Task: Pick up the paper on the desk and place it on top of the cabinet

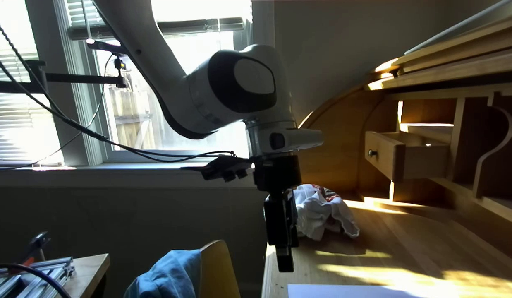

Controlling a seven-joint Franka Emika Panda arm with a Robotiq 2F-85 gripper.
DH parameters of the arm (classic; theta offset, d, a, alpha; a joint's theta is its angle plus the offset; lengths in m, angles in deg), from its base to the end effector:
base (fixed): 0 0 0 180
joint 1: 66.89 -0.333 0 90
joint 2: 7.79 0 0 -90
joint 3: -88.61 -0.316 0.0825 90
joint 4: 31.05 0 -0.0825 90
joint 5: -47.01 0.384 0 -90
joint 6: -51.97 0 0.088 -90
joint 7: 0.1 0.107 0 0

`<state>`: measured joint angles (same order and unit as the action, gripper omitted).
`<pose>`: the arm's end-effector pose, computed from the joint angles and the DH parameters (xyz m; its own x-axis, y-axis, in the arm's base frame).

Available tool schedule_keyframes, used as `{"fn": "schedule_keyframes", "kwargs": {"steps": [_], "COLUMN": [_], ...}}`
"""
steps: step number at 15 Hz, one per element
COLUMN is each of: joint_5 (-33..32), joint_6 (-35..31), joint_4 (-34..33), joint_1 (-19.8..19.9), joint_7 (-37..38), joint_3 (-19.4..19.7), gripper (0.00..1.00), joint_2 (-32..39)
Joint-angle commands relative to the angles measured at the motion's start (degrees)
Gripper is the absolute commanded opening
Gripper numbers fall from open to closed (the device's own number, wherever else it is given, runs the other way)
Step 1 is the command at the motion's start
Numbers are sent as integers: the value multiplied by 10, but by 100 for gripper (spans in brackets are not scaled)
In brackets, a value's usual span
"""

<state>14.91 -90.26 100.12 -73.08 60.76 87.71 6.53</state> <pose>0.5206 0.0670 0.2369 0.8798 -0.4312 0.1999 -0.4715 -0.8448 0.2530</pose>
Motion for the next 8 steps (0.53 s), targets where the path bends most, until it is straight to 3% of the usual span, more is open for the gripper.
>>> {"fn": "schedule_keyframes", "kwargs": {"steps": [1,8], "joint_5": [10,11], "joint_6": [-15,-16], "joint_4": [-14,-6], "joint_1": [-16,-19], "joint_7": [13,-1], "joint_3": [19,24], "gripper": [100,100], "joint_2": [25,20]}}
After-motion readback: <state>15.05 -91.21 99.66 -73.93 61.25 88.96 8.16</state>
